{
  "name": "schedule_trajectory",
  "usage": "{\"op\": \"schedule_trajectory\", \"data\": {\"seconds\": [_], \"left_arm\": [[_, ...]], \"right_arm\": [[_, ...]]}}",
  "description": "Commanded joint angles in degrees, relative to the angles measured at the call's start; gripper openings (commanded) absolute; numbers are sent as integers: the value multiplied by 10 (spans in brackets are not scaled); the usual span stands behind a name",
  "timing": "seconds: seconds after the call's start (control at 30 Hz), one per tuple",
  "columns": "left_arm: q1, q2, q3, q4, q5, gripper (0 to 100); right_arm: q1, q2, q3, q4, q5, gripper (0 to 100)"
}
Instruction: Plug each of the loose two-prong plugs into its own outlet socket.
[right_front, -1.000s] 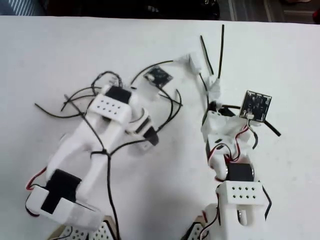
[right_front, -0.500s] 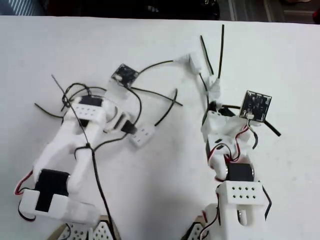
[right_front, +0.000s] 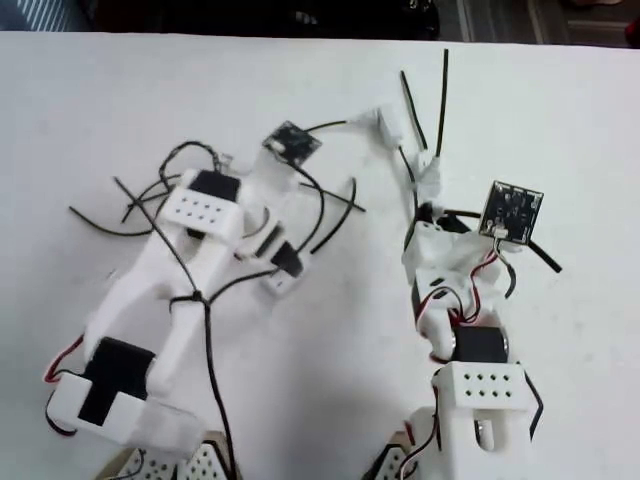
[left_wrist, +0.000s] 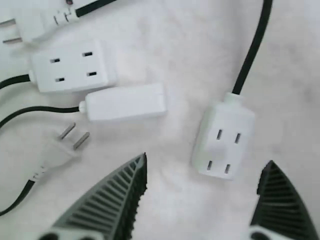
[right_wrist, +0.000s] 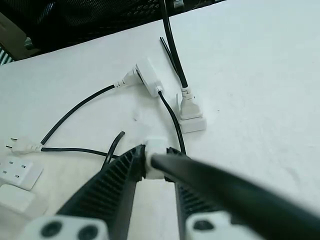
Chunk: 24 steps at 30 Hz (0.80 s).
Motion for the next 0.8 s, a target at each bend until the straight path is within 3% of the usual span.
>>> {"op": "schedule_trajectory", "data": {"seconds": [0.0,0.23,0.5,0.67,0.77], "left_arm": [[25,-4,21,-21,3,346],[8,-7,155,-173,-61,341],[36,2,166,-208,-64,155],[53,19,165,-217,-64,138],[60,18,155,-179,-64,138]], "right_arm": [[4,-7,-2,-12,0,17],[5,-7,-2,-12,0,17],[5,-7,-2,-12,0,17],[5,-7,-2,-12,0,17],[5,-7,-2,-12,0,17]]}}
